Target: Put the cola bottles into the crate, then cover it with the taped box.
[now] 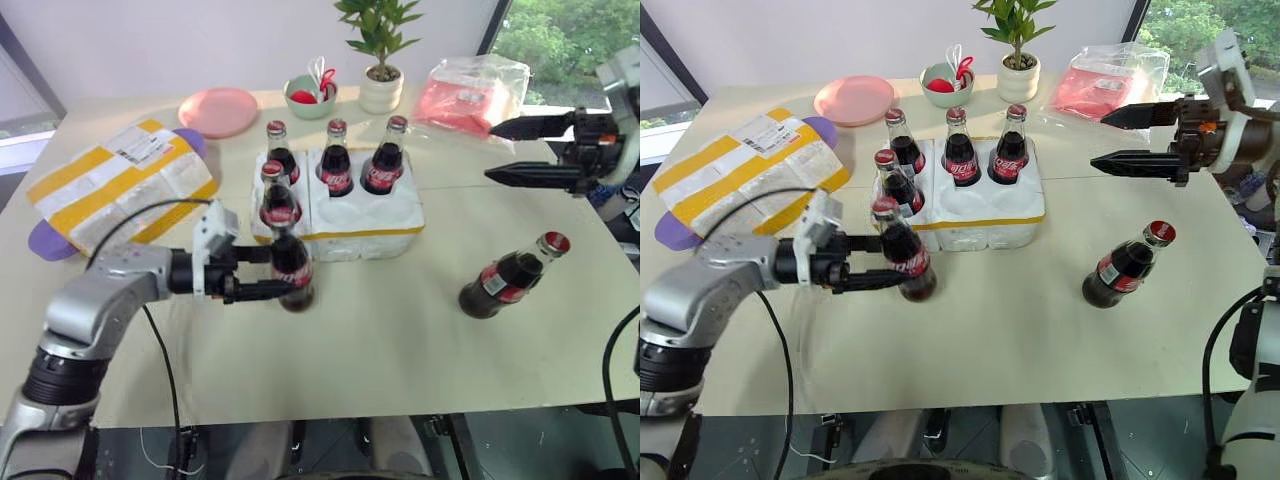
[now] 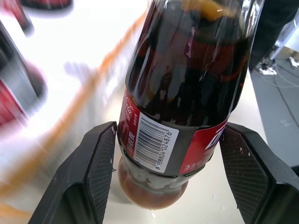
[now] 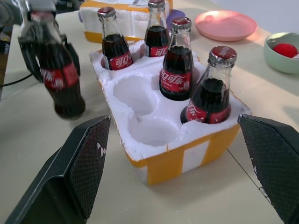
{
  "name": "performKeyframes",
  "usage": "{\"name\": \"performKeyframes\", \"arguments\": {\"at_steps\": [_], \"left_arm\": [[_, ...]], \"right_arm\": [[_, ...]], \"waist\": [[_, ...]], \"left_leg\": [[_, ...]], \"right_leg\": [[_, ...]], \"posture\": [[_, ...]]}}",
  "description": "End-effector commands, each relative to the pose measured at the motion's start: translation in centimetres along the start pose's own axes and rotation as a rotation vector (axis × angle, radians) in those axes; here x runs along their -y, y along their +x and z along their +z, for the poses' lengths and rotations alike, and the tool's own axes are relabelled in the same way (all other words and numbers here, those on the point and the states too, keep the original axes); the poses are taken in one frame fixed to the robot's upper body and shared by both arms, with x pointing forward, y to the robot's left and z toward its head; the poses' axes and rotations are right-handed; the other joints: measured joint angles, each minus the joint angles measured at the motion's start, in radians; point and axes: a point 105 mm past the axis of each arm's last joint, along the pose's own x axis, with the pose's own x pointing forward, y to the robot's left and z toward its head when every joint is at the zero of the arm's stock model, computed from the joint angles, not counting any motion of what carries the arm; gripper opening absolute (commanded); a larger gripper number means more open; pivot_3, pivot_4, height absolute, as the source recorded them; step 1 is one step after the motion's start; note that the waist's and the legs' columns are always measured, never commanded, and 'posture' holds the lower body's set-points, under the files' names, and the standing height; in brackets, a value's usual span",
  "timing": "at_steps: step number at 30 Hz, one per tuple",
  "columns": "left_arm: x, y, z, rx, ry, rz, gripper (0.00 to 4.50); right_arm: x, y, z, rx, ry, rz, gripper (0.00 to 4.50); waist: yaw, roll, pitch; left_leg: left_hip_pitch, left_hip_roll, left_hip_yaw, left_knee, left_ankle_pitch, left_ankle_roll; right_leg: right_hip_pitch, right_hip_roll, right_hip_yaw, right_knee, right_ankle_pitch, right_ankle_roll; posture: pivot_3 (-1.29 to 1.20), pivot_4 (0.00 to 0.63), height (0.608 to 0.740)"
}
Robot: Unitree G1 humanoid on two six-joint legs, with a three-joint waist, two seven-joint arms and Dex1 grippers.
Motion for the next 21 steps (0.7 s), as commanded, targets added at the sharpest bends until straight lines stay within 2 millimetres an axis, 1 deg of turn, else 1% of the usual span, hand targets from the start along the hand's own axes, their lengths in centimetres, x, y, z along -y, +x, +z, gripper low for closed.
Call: {"name": "performKeyframes", "arguments": {"at_steps": [1, 4, 6, 9, 13, 17, 21], "left_arm": [[0.3, -0.4, 4.6, 0.121, 0.085, -0.007, 2.76], [-0.2, 0.1, 6.2, 0.166, 0.093, 0.031, 2.76], [-0.8, 0.8, 7.2, 0.206, 0.104, 0.074, 2.76], [-1.3, 2.0, 8.2, 0.253, 0.096, 0.111, 2.76], [-1.7, 4.3, 9.3, 0.326, 0.086, 0.136, 2.76], [-2.5, 5.6, 9.8, 0.348, 0.102, 0.219, 2.76], [-3.6, 6.2, 9.3, 0.302, 0.123, 0.331, 2.76]], "right_arm": [[-0.4, -0.2, 1.4, 0.044, -0.056, 0.018, 4.50], [-0.3, -0.1, 1.4, 0.046, -0.058, 0.015, 4.50], [-0.2, 0.0, 1.5, 0.048, -0.059, 0.014, 4.50], [-0.2, 0.1, 1.5, 0.052, -0.057, 0.012, 4.50], [0.1, 0.3, 1.3, 0.062, -0.049, -0.007, 4.50], [0.1, 0.6, 1.2, 0.069, -0.048, -0.013, 4.50], [0.2, 0.5, 1.2, 0.076, -0.044, -0.026, 4.50]], "waist": [[0.001, 0.000, 0.000], [0.000, 0.000, 0.000], [-0.001, 0.000, 0.000], [-0.001, 0.000, 0.000], [-0.001, -0.001, 0.000], [0.000, -0.001, 0.000], [-0.002, -0.001, 0.000]], "left_leg": [[0.000, 0.000, 0.000, 0.000, 0.000, 0.000], [0.000, -0.001, 0.000, 0.000, 0.000, 0.000], [0.000, -0.001, 0.000, 0.000, 0.000, 0.000], [0.000, 0.000, 0.000, 0.000, 0.001, -0.001], [0.000, -0.001, 0.000, 0.000, 0.001, -0.002], [0.000, -0.001, 0.000, 0.000, 0.002, -0.004], [0.000, -0.001, 0.001, 0.000, 0.002, -0.003]], "right_leg": [[0.000, 0.000, 0.000, 0.000, 0.000, 0.000], [0.000, 0.000, 0.000, 0.000, 0.000, 0.000], [0.000, 0.000, 0.000, 0.000, 0.000, 0.000], [0.000, 0.000, 0.000, 0.000, 0.000, 0.000], [0.000, 0.000, 0.000, 0.000, 0.000, 0.000], [0.000, 0.000, 0.000, 0.000, 0.000, 0.000], [0.000, 0.000, 0.000, 0.000, 0.000, 0.000]], "posture": [[0.00, 0.150, 0.740], [0.00, 0.150, 0.740], [0.00, 0.150, 0.740], [0.00, 0.150, 0.740], [0.00, 0.150, 0.740], [0.00, 0.150, 0.740], [0.00, 0.150, 0.740]]}}
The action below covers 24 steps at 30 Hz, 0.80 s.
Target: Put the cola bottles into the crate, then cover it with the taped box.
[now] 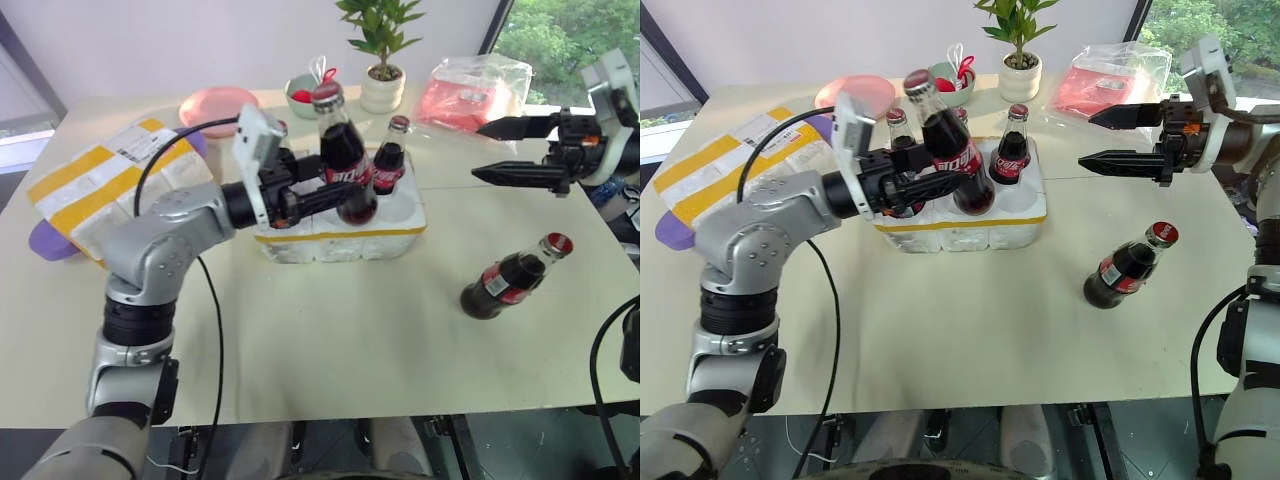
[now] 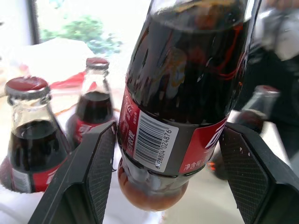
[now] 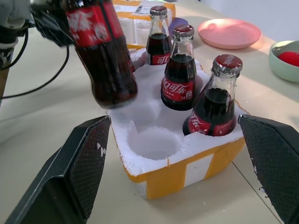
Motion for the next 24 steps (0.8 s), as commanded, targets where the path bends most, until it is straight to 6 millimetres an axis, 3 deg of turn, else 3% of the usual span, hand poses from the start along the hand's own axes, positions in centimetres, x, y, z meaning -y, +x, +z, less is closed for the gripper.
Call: {"name": "performKeyframes", "arguments": {"at_steps": [1, 5, 12, 21, 24], "left_arm": [[-0.3, 0.1, 2.3, 0.055, 0.126, 0.072, 2.76], [-0.5, -0.1, 1.8, 0.019, 0.182, 0.109, 2.76], [0.9, 0.4, 0.2, -0.031, 0.117, 0.027, 2.76], [0.4, 0.5, -2.6, -0.163, 0.055, 0.065, 2.76], [0.5, 0.6, -2.5, -0.160, 0.050, 0.056, 4.19]], "right_arm": [[-0.1, -0.5, 1.3, 0.044, -0.043, -0.019, 4.50], [0.0, -0.7, 1.0, 0.049, -0.036, -0.036, 4.50], [0.4, -0.6, 0.8, 0.058, -0.035, -0.062, 4.50], [0.6, -0.6, 0.7, 0.067, -0.041, -0.091, 4.50], [0.6, -0.7, 0.7, 0.066, -0.042, -0.099, 4.50]], "waist": [[-0.001, 0.000, 0.000], [0.001, 0.000, 0.000], [0.001, 0.000, 0.000], [0.003, 0.000, 0.000], [0.004, 0.000, 0.000]], "left_leg": [[0.000, 0.000, 0.000, 0.000, 0.000, 0.000], [0.000, 0.000, 0.000, 0.000, 0.000, 0.000], [0.000, 0.000, 0.000, 0.000, 0.000, 0.000], [0.000, 0.000, 0.000, 0.000, 0.000, 0.000], [0.000, 0.000, 0.000, 0.000, 0.000, 0.000]], "right_leg": [[0.000, 0.000, 0.000, 0.000, 0.000, 0.000], [0.000, 0.000, 0.000, 0.000, 0.000, 0.000], [0.000, 0.000, 0.000, 0.000, 0.000, 0.000], [0.000, 0.000, 0.000, 0.000, 0.000, 0.000], [0.000, 0.000, 0.000, 0.000, 0.000, 0.000]], "posture": [[0.00, 0.150, 0.740], [0.00, 0.150, 0.740], [0.00, 0.150, 0.740], [0.00, 0.150, 0.740], [0.00, 0.150, 0.740]]}}
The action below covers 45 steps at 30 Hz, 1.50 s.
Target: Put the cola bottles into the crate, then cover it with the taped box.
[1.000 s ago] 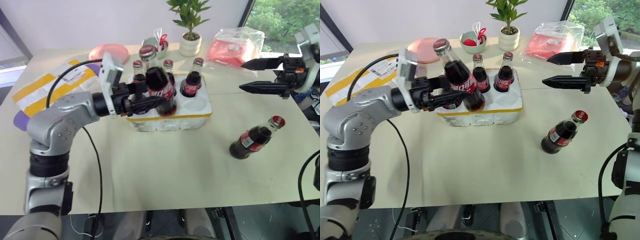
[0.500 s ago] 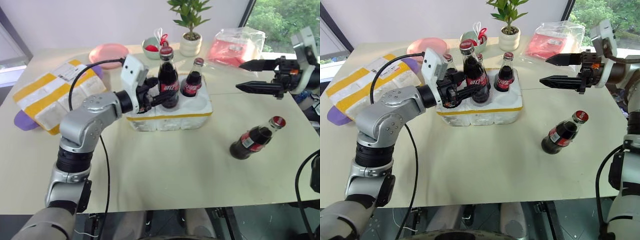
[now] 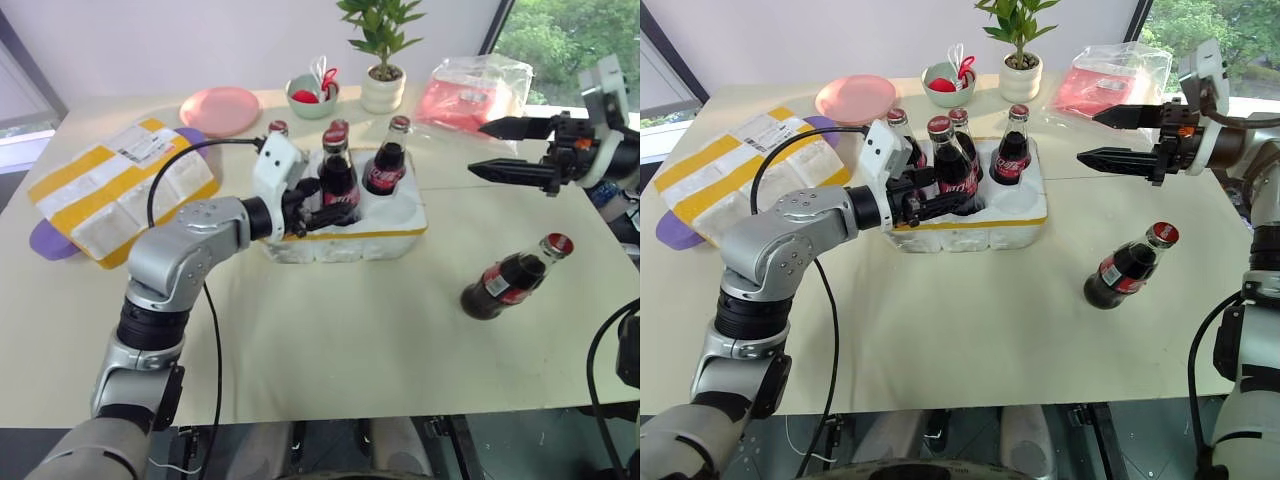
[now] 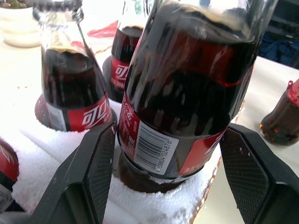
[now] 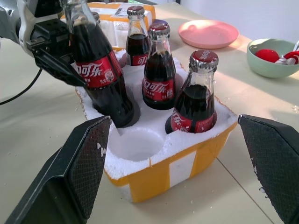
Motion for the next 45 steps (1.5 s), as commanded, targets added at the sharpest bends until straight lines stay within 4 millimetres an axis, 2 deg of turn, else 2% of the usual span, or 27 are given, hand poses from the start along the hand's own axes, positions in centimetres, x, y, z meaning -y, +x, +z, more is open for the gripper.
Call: {"name": "performKeyframes", "arguments": {"at_steps": [1, 5, 8, 12, 16, 19, 24, 27, 30, 34, 39, 41, 45], "left_arm": [[0.7, -0.2, 1.0, 0.029, 0.023, -0.028, 4.45], [0.8, -0.9, 2.1, 0.077, -0.002, -0.074, 4.45], [0.9, -2.4, 3.8, 0.133, -0.012, -0.143, 4.45], [0.9, -6.2, 6.8, 0.204, -0.018, -0.288, 4.45], [1.8, -9.2, 8.4, 0.216, -0.019, -0.452, 4.45], [2.2, -10.4, 8.3, 0.165, -0.017, -0.548, 4.45], [2.2, -10.5, 6.3, 0.045, 0.017, -0.636, 4.45], [1.9, -9.9, 5.4, 0.011, 0.036, -0.666, 4.45], [1.8, -9.4, 4.8, -0.012, 0.055, -0.690, 4.45], [1.6, -8.6, 3.4, -0.046, 0.074, -0.729, 4.45], [1.6, -8.3, 2.7, -0.058, 0.098, -0.754, 4.45], [1.6, -8.1, 2.7, -0.055, 0.102, -0.758, 4.45], [1.5, -7.9, 3.1, -0.042, 0.107, -0.760, 4.45]], "right_arm": [[-0.1, -0.8, 1.6, 0.052, -0.054, -0.017, 4.50], [0.2, -1.2, 1.6, 0.043, -0.063, -0.045, 4.50], [0.6, -1.9, 1.9, 0.036, -0.072, -0.071, 4.50], [1.8, -3.9, 2.7, 0.011, -0.091, -0.163, 4.50], [2.9, -6.6, 3.5, -0.003, -0.110, -0.267, 4.50], [3.4, -9.4, 3.8, -0.023, -0.112, -0.363, 4.50], [2.5, -13.5, 2.9, -0.066, -0.086, -0.474, 4.50], [1.3, -16.0, 1.7, -0.075, -0.024, -0.547, 4.50], [0.0, -17.1, 0.6, -0.079, 0.019, -0.590, 4.50], [-5.8, -17.8, -2.6, -0.091, 0.130, -0.639, 4.50], [-11.8, -15.3, -4.6, -0.088, 0.189, -0.562, 4.50], [-13.0, -14.5, -5.2, -0.098, 0.205, -0.560, 4.50], [-14.1, -12.8, -5.5, -0.066, 0.239, -0.542, 4.50]], "waist": [[-0.001, 0.000, 0.000], [-0.004, 0.000, 0.000], [-0.005, 0.000, 0.000], [-0.006, 0.000, 0.000], [-0.005, 0.000, 0.000], [-0.003, 0.000, 0.000], [-0.003, 0.000, 0.000], [-0.003, 0.001, 0.000], [-0.004, 0.002, -0.001], [0.000, -0.001, -0.002], [0.007, 0.001, -0.002], [0.009, 0.000, -0.002], [0.018, 0.000, -0.002]], "left_leg": [[0.000, 0.000, 0.000, 0.000, 0.000, 0.000], [0.000, 0.000, 0.000, 0.000, 0.000, 0.000], [0.000, 0.000, 0.000, 0.000, 0.000, 0.000], [0.000, 0.000, 0.000, 0.000, 0.000, 0.001], [0.000, 0.000, 0.000, 0.000, 0.000, 0.001], [0.000, 0.000, 0.000, 0.000, 0.000, 0.001], [0.001, 0.000, 0.001, 0.000, -0.001, 0.002], [0.001, 0.000, 0.001, 0.000, -0.002, 0.003], [0.001, 0.000, 0.001, 0.000, -0.002, 0.004], [0.002, 0.004, 0.000, -0.001, -0.002, 0.004], [0.002, 0.003, 0.000, 0.000, -0.003, 0.005], [0.004, 0.004, -0.001, 0.001, -0.003, 0.004], [0.006, 0.004, -0.001, 0.002, -0.003, 0.005]], "right_leg": [[0.000, 0.000, 0.000, 0.000, 0.000, 0.000], [0.000, 0.000, 0.000, 0.001, 0.000, 0.000], [0.000, 0.000, 0.000, 0.001, 0.000, 0.000], [0.000, 0.000, 0.000, 0.001, 0.000, 0.000], [0.000, 0.000, 0.000, 0.000, 0.000, 0.000], [0.000, 0.000, 0.000, 0.000, 0.000, 0.000], [0.001, 0.000, 0.000, -0.001, 0.000, 0.000], [0.002, 0.000, 0.000, 0.000, 0.000, 0.000], [0.002, 0.000, 0.000, 0.000, 0.000, 0.000], [0.003, 0.001, 0.001, -0.002, -0.001, 0.000], [0.004, 0.000, 0.000, -0.003, 0.000, 0.000], [0.008, 0.001, 0.000, -0.006, 0.000, 0.000], [0.013, 0.001, 0.000, -0.012, 0.000, 0.000]], "posture": [[0.00, 0.150, 0.740], [0.00, 0.150, 0.740], [0.00, 0.150, 0.740], [0.00, 0.150, 0.740], [0.00, 0.150, 0.740], [0.00, 0.150, 0.740], [0.00, 0.150, 0.740], [0.00, 0.150, 0.740], [0.00, 0.150, 0.740], [0.00, 0.150, 0.740], [0.00, 0.150, 0.740], [0.00, 0.150, 0.740], [0.00, 0.150, 0.740]]}}
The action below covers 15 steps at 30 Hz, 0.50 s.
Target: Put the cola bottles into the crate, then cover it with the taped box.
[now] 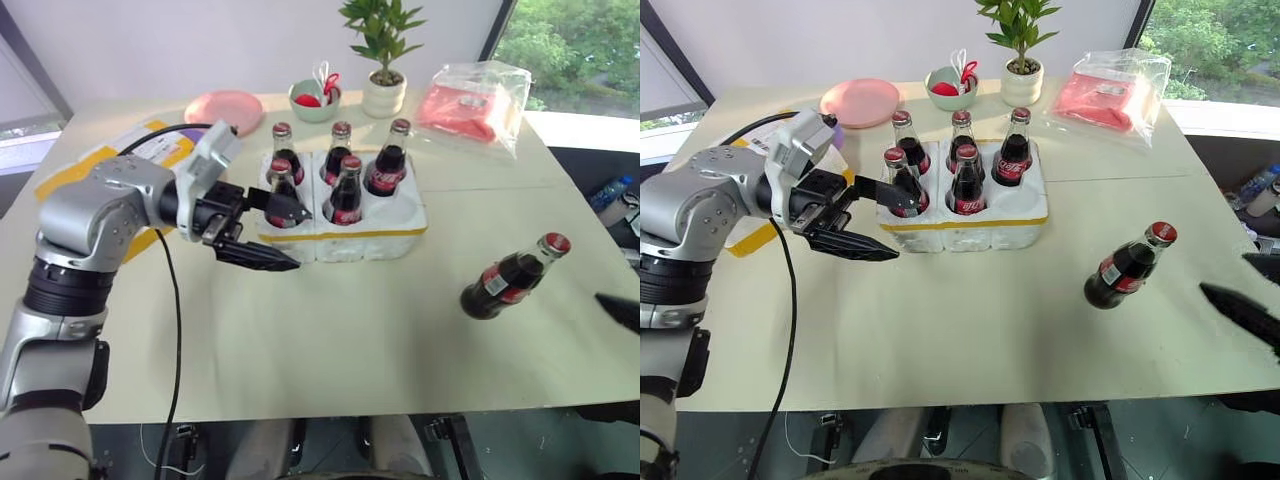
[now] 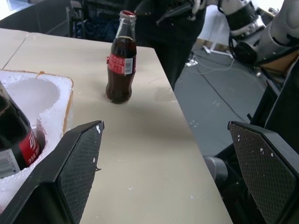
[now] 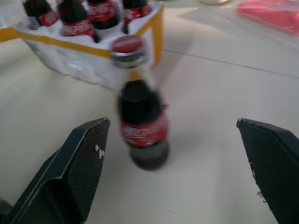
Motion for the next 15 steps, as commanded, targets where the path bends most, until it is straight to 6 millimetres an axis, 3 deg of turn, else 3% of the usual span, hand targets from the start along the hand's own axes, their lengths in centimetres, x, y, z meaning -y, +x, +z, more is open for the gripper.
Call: {"name": "performKeyframes", "arguments": {"at_steps": [1, 7, 15], "left_arm": [[0.0, -0.3, 1.1, 0.003, 0.051, -0.002, 4.45], [0.2, -0.1, 0.7, -0.012, 0.058, -0.007, 4.45], [0.6, 0.0, 0.6, -0.018, 0.061, 0.007, 4.45]], "right_arm": [[-1.9, 0.7, 0.7, 0.039, -0.006, 0.037, 4.50], [-4.0, 3.4, -0.4, 0.097, 0.055, 0.063, 4.50], [-4.0, 4.9, -1.3, 0.103, 0.099, 0.052, 4.50]], "waist": [[0.004, 0.000, 0.000], [0.005, 0.000, 0.000], [0.005, 0.000, 0.000]], "left_leg": [[0.000, 0.000, 0.000, 0.000, 0.000, 0.000], [-0.002, 0.001, -0.002, -0.001, 0.000, 0.001], [-0.002, 0.000, -0.002, -0.001, 0.000, 0.001]], "right_leg": [[0.000, 0.000, 0.000, 0.000, 0.000, 0.000], [-0.002, 0.000, -0.001, 0.000, 0.000, 0.000], [-0.001, 0.000, -0.001, -0.001, 0.000, 0.000]], "posture": [[0.00, 0.150, 0.740], [0.00, 0.150, 0.740], [0.00, 0.150, 0.740]]}}
